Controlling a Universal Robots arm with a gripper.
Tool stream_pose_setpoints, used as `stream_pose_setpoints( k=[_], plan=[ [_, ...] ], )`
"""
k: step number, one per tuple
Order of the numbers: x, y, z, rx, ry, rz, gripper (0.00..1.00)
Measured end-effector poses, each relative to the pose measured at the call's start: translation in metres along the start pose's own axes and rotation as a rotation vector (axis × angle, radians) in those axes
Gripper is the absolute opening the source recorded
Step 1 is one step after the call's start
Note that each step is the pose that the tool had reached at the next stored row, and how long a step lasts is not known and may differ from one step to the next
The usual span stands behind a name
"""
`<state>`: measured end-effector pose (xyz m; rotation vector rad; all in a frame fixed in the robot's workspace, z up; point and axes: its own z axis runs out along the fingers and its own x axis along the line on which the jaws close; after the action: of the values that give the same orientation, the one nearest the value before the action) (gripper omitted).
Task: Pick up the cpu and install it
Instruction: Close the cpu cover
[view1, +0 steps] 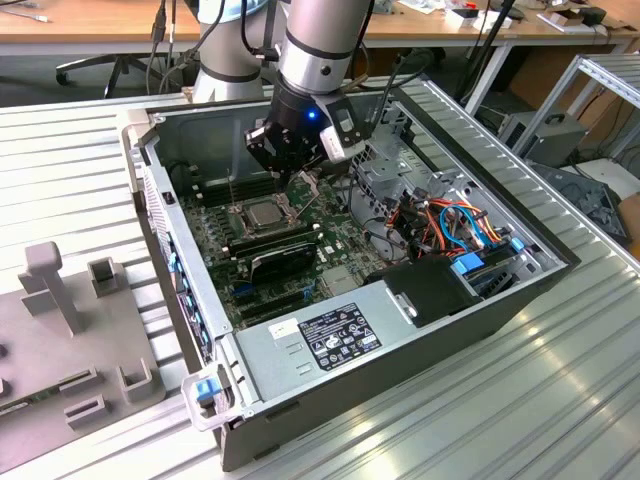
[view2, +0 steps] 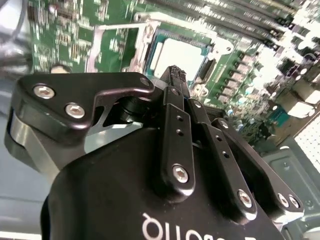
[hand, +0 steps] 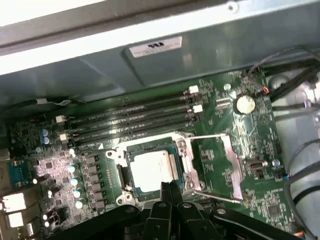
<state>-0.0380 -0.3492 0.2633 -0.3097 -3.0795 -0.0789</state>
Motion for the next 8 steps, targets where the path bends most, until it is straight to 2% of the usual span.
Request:
stream_pose_setpoints(
  k=[4, 8],
  plan=[
    [-0.0001, 0.0000, 0.0000, -0.0173, 0.0077, -0.072, 0.11],
    [-0.0002, 0.0000, -0.0001, -0.0210, 0.0139, -0.157, 0.11]
  ],
)
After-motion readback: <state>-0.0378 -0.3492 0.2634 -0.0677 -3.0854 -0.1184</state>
